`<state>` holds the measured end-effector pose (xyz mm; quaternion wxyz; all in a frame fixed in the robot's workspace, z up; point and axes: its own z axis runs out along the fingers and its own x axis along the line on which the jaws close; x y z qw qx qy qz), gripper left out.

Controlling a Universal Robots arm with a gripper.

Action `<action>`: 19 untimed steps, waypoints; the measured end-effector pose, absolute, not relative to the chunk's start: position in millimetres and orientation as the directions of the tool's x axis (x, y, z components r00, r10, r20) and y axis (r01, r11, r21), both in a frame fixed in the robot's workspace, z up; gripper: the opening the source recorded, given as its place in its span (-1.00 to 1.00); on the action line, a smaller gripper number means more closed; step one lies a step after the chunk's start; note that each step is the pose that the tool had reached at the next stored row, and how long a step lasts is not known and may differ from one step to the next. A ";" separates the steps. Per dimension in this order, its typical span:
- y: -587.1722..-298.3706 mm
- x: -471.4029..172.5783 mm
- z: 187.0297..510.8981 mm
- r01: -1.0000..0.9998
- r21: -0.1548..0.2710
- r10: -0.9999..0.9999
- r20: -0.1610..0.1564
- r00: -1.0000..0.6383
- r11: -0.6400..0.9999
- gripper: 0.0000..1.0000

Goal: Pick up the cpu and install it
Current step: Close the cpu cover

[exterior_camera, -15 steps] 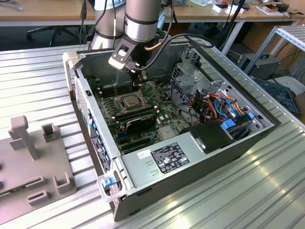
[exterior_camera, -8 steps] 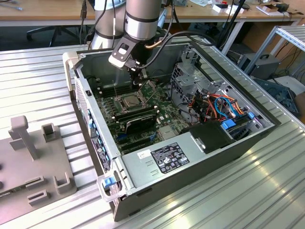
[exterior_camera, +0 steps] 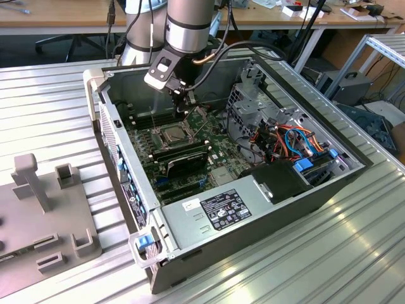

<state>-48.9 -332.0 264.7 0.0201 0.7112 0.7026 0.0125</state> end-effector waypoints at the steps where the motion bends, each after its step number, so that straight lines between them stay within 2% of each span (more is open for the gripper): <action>1: -332.0 -48.9 264.7 0.999 0.046 1.000 -0.011 0.012 -0.012 -0.79; 19: -332.0 -37.4 272.1 0.999 0.046 1.000 -0.011 0.012 -0.012 -0.79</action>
